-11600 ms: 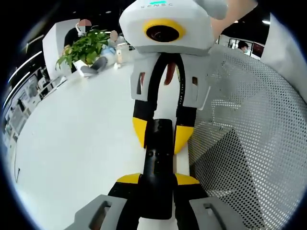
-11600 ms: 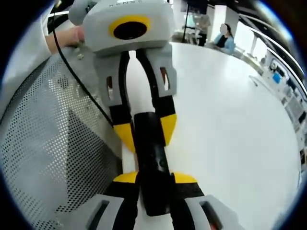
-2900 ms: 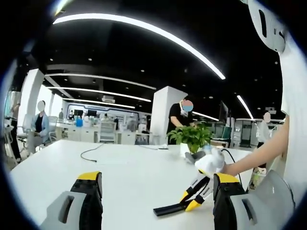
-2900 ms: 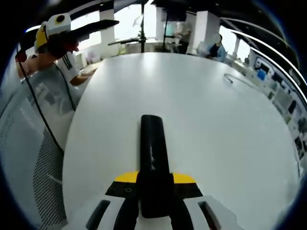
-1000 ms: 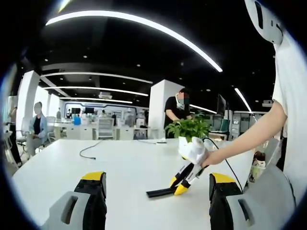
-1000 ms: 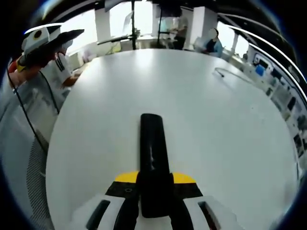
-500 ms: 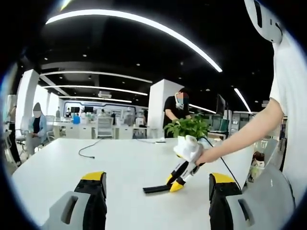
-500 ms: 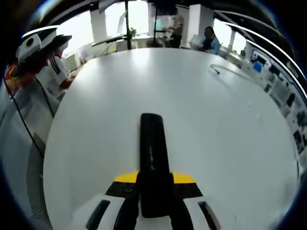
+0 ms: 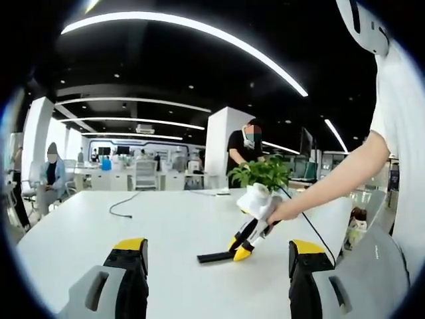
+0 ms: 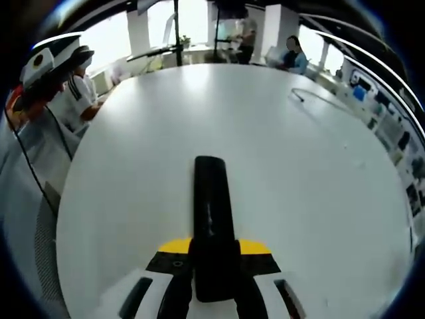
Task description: Press the specified remote control buttons in sequence, fully releasing each button before pressing the next.
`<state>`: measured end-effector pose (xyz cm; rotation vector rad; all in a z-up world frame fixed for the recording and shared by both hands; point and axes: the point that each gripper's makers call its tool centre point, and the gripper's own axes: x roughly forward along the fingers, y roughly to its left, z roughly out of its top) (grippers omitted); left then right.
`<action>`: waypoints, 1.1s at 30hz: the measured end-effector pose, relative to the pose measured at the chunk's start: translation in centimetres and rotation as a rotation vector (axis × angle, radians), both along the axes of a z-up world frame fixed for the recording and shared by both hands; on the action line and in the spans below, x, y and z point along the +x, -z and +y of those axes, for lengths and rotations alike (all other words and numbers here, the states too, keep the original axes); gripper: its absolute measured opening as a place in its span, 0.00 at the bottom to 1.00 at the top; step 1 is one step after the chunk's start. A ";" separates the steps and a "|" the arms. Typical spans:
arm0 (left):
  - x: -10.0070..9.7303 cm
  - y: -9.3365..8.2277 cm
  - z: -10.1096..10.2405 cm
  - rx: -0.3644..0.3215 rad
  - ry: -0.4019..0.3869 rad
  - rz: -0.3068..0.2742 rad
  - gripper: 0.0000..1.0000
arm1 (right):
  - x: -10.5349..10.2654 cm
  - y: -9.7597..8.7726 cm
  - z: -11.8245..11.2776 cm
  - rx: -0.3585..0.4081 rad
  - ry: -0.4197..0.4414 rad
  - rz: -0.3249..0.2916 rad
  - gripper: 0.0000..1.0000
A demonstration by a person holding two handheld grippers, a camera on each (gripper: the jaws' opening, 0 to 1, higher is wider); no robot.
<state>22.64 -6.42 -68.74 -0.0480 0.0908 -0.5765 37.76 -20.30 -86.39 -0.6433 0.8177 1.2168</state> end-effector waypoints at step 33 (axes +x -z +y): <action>0.0 0.2 0.1 0.003 -0.001 0.012 0.90 | 1.9 0.0 0.0 -0.053 -0.101 -0.003 0.21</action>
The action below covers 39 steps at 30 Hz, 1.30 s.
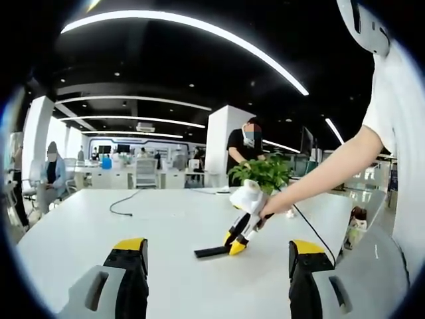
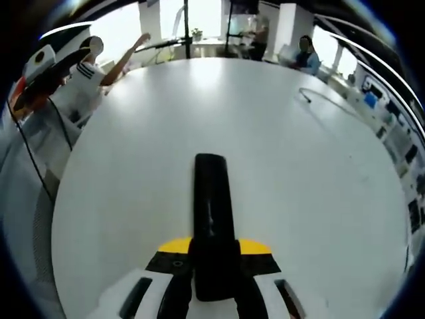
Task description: Press the specified remote control buttons in sequence, fully releasing each button before pressing the next.
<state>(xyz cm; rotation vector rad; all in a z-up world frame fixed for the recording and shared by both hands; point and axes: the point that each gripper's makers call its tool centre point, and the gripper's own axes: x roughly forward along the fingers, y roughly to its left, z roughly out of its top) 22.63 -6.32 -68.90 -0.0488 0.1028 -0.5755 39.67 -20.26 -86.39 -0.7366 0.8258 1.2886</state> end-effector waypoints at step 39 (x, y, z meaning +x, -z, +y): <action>0.7 0.6 1.2 -0.012 -0.063 0.035 0.91 | 0.9 -2.5 -0.8 0.194 0.328 -0.054 0.34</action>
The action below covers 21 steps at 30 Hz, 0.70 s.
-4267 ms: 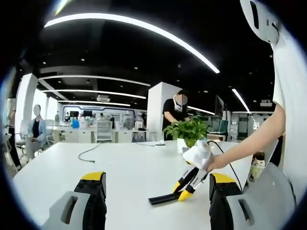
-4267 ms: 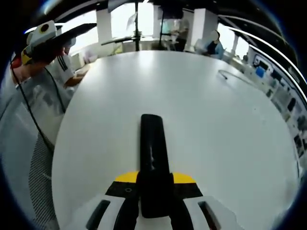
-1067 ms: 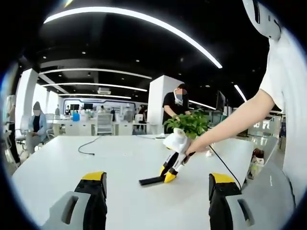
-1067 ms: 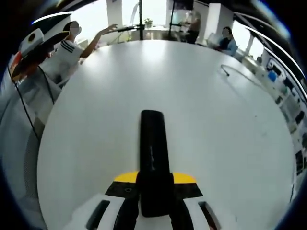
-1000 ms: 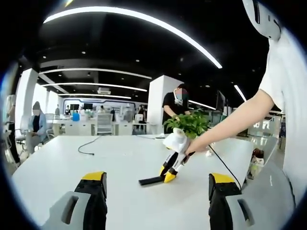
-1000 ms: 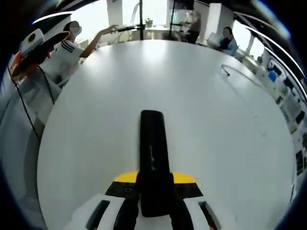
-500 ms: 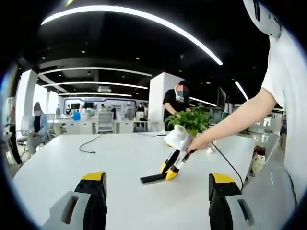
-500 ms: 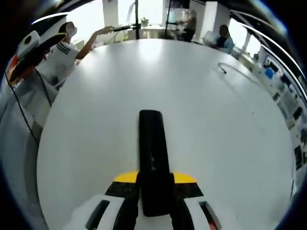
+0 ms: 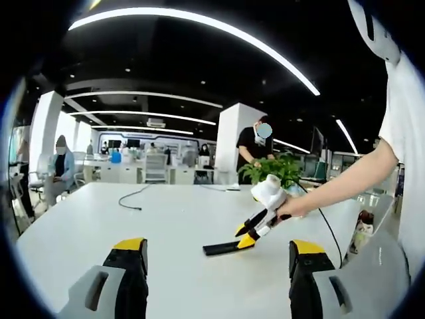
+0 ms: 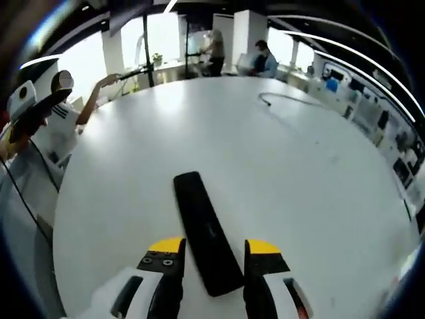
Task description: Press the specified remote control buttons in sequence, fully releasing each button before pressing the next.
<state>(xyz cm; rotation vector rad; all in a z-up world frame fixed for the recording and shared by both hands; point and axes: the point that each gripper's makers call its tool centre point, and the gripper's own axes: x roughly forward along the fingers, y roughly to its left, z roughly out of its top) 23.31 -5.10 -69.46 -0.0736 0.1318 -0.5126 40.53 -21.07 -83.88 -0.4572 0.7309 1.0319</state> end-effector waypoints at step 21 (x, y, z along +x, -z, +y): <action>-0.1 -0.2 0.0 -0.023 0.007 0.001 0.91 | -2.2 -5.9 -1.0 0.226 0.215 -0.157 0.48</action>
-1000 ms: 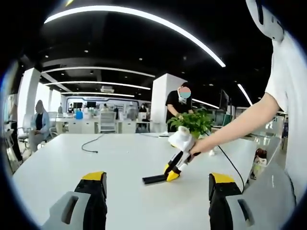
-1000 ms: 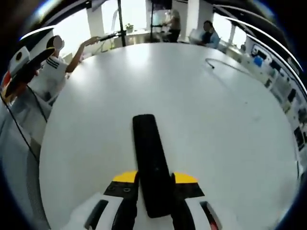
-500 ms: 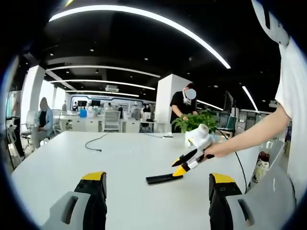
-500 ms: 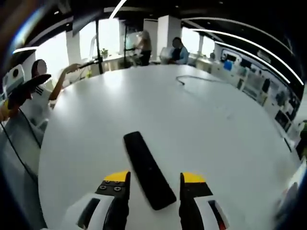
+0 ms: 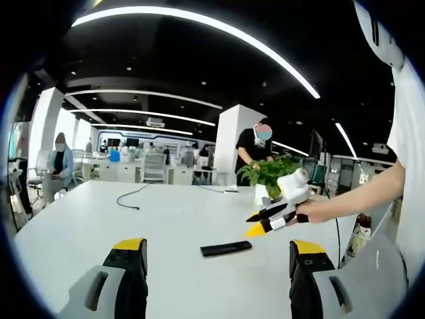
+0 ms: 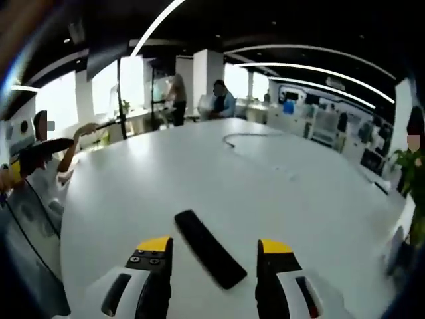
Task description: Press the specified remote control buttons in sequence, fully releasing each button before pressing the next.
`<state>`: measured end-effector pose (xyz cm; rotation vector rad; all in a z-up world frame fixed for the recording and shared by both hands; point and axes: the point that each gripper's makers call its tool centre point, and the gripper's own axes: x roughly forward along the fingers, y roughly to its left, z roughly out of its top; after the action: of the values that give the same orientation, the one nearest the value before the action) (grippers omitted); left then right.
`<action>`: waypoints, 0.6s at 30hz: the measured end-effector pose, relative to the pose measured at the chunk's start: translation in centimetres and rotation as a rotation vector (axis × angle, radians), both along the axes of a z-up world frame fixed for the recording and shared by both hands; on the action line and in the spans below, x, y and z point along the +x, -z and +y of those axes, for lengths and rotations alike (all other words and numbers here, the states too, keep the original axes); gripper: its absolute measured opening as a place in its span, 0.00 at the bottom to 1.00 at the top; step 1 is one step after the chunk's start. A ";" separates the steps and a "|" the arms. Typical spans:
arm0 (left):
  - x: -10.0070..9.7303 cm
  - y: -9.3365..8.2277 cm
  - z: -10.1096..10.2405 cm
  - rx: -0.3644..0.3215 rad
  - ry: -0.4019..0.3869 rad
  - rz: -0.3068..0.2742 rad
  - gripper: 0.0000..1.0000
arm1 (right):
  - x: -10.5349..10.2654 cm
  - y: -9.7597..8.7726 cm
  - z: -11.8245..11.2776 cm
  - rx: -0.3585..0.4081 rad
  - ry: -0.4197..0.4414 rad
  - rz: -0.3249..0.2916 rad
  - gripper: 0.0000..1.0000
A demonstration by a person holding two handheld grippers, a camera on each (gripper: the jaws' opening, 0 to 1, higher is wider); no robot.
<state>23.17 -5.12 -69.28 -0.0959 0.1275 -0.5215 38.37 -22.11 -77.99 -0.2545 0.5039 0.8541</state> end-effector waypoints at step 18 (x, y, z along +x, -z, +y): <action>-0.1 -0.2 -0.2 -0.006 0.008 -0.008 0.91 | -4.1 -4.2 -0.7 0.053 0.048 -0.131 0.51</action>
<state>23.08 -5.29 -69.09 -0.0989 0.1187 -0.5305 34.22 -22.77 -73.78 -0.2472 0.3629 0.7976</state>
